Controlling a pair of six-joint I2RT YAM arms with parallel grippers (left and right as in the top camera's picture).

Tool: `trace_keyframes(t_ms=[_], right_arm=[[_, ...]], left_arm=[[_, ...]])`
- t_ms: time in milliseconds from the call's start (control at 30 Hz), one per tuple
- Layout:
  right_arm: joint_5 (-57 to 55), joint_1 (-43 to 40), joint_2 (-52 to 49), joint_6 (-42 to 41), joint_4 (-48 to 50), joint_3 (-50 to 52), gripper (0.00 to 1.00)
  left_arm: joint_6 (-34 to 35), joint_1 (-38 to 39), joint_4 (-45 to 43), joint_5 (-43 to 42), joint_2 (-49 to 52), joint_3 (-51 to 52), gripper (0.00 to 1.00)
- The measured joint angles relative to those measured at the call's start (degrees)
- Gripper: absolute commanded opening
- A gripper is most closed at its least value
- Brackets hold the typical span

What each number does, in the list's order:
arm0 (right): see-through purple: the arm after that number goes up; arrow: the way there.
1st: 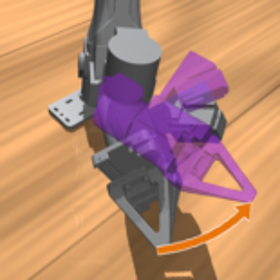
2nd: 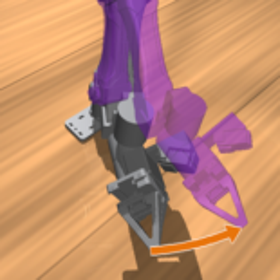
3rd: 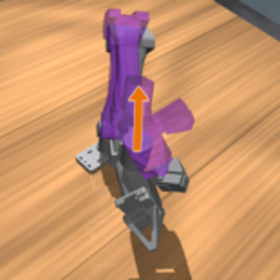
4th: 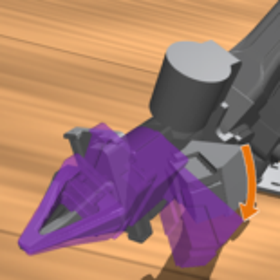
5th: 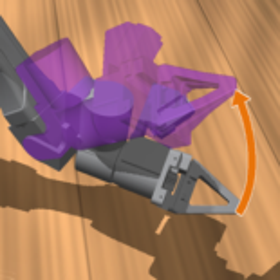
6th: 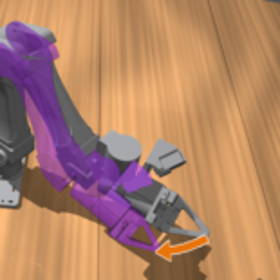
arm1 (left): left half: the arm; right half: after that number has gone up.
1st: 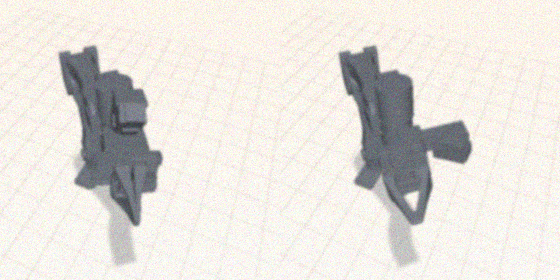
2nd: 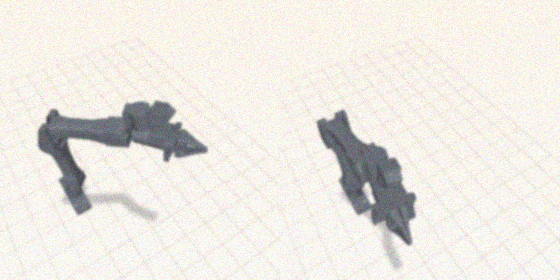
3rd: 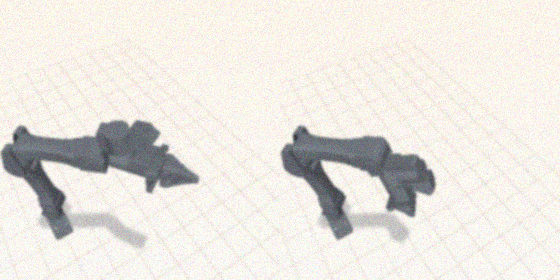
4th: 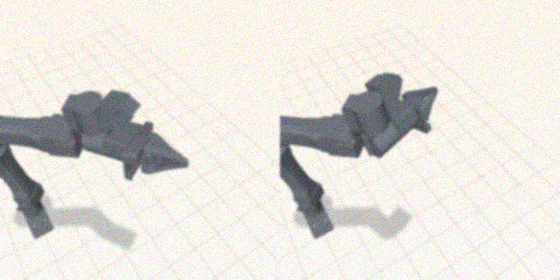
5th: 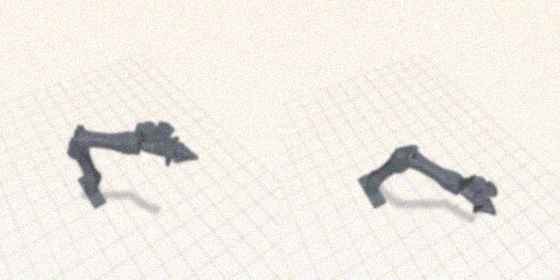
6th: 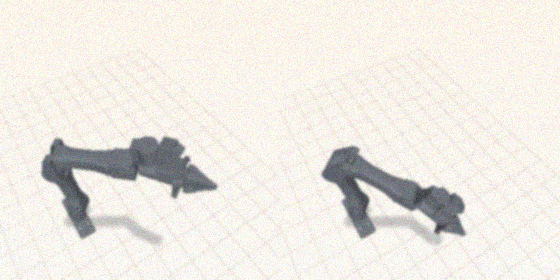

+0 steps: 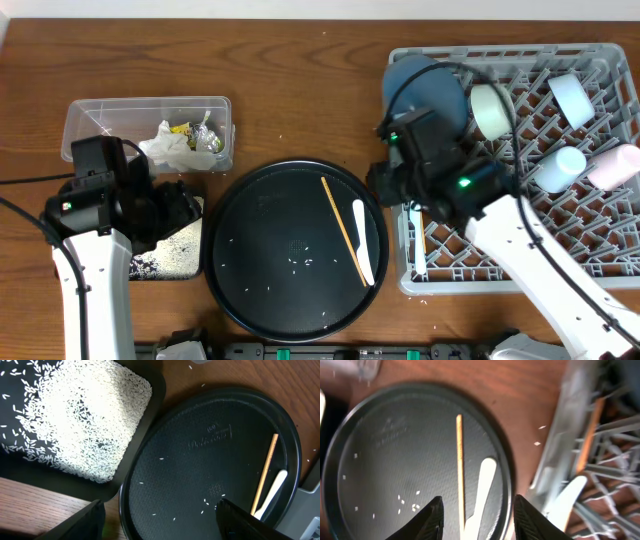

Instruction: Sort waste into correct bins and load items into the dishwasher rack

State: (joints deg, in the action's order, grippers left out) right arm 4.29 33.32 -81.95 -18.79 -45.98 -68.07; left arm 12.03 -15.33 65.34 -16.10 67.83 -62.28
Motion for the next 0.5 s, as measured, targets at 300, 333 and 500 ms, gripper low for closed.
trace_keyframes(t_ms=[300, 333, 500], right_arm=[[0.26, 6.88, -14.69, -0.07, 1.62, -0.02, 0.40], [0.26, 7.52, -16.52, -0.09, 2.19, -0.02, 0.40], [0.26, 9.31, -24.20, -0.09, 4.96, -0.02, 0.39]], left_arm=[[0.00, 0.00, 0.00, 0.00, 0.00, 0.00, 0.72], [0.00, 0.00, 0.00, 0.00, 0.00, 0.00, 0.72], [0.00, 0.00, 0.00, 0.00, 0.00, 0.00, 0.72]])
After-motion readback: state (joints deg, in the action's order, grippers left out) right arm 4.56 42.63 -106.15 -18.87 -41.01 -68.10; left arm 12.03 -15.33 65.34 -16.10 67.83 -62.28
